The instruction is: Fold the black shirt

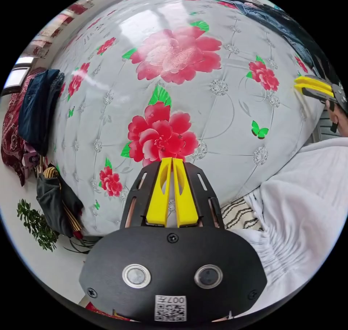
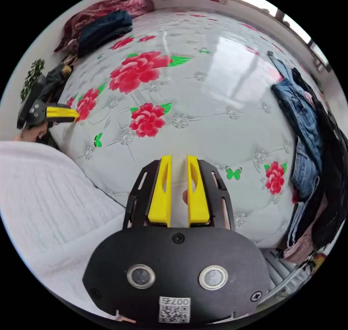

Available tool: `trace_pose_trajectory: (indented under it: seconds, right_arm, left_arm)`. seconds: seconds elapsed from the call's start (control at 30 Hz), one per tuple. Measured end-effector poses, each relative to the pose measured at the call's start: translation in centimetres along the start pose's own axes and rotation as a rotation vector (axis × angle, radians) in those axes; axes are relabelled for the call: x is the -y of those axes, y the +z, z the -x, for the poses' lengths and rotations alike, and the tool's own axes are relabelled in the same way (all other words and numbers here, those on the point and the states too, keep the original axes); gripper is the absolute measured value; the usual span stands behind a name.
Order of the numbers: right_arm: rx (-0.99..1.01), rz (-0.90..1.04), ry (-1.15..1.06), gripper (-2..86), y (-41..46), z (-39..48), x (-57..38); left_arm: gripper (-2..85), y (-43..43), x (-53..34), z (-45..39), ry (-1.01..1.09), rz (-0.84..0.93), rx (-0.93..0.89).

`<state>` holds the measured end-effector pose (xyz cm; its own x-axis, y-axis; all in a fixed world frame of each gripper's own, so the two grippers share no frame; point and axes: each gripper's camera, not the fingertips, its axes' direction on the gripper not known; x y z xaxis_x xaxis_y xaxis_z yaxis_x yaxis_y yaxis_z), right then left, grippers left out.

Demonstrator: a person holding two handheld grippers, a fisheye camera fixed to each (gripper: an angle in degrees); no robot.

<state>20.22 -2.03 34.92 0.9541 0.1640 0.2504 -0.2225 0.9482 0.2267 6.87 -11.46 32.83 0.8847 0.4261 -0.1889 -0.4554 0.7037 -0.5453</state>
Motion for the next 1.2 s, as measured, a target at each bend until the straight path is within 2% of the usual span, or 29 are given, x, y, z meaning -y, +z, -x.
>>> trace_pose_trajectory:
  seconds: [0.13,0.27,0.37,0.43,0.5,0.6,0.7,0.77,0.87,0.93,0.97,1.0,1.03,1.07,1.1,1.13,1.17,1.2]
  right_arm:
    - [-0.075,-0.408,0.5,6.3,-9.8,-15.2,-7.6]
    - [-0.139,-0.603,0.862,8.1,-16.1,-26.7,-14.4]
    - [0.124,-0.728,1.176,9.1,-16.9,-34.7,-19.6]
    - [0.411,-0.837,1.385,8.8,-14.1,-38.8,-22.8]
    - [0.61,-0.923,1.535,8.3,-11.3,-40.6,-24.8]
    - [0.687,-0.997,1.598,6.3,-9.6,-41.6,-25.9]
    - [0.783,-1.052,1.521,3.8,-9.6,-41.9,-26.0]
    - [0.738,-1.121,1.394,2.6,-11.9,-41.3,-25.5]
    - [0.643,-1.156,1.019,1.2,-18.3,-38.8,-21.6]
    - [0.608,-1.106,0.605,0.6,-23.9,-33.6,-16.8]
    - [0.598,-1.088,0.469,0.5,-25.2,-31.6,-15.6]
    - [0.583,-1.023,0.235,0.2,-27.6,-26.6,-13.2]
    - [0.454,-0.917,0.072,0.1,-28.9,-21.2,-11.3]
    - [0.403,-0.848,-0.03,0.0,-29.1,-18.4,-10.4]
    - [0.393,-0.735,-0.256,-0.1,-28.8,-13.0,-9.4]
    - [0.492,-0.658,-0.458,-0.1,-27.9,-8.0,-9.0]
    - [0.569,-0.61,-0.548,-0.1,-27.3,-5.7,-8.8]
    - [0.711,-0.475,-0.699,-0.1,-25.5,-1.3,-8.3]
  left_arm:
    - [-1.0,-0.2,0.5,-1.4,-0.04,0.017,0.042]
    - [-1.0,-0.1,1.5,-2.0,-0.055,0.084,0.053]
    - [-1.0,0.2,2.0,-2.6,-0.083,0.136,0.067]
    - [-1.0,0.4,1.7,-3.0,-0.13,0.139,0.082]
    - [-1.0,0.6,0.8,-3.4,-0.166,0.115,0.095]
    - [-1.0,1.0,-1.3,-3.6,-0.212,0.041,0.097]
    - [-1.0,1.1,-4.0,-2.2,-0.299,-0.016,-0.045]
    - [-1.0,0.6,-6.4,-1.4,-0.408,-0.102,-0.123]
    - [-1.0,-0.4,-10.4,-1.2,-0.476,-0.263,-0.279]
    - [-0.9,-1.4,-12.5,-0.9,-0.475,-0.353,-0.326]
    - [-0.9,-1.8,-12.8,-0.7,-0.468,-0.378,-0.326]
    - [-0.8,-2.8,-13.3,-0.5,-0.45,-0.43,-0.317]
    - [-0.5,-3.8,-13.5,-0.1,-0.429,-0.485,-0.31]
    - [-0.4,-4.4,-13.5,0.1,-0.417,-0.514,-0.309]
    - [0.2,-5.6,-13.5,0.4,-0.39,-0.574,-0.308]
    - [1.0,-6.8,-13.4,0.7,-0.363,-0.633,-0.307]
    - [1.9,-7.4,-13.4,0.8,-0.349,-0.662,-0.309]
    - [3.6,-8.5,-13.3,0.9,-0.31,-0.718,-0.316]
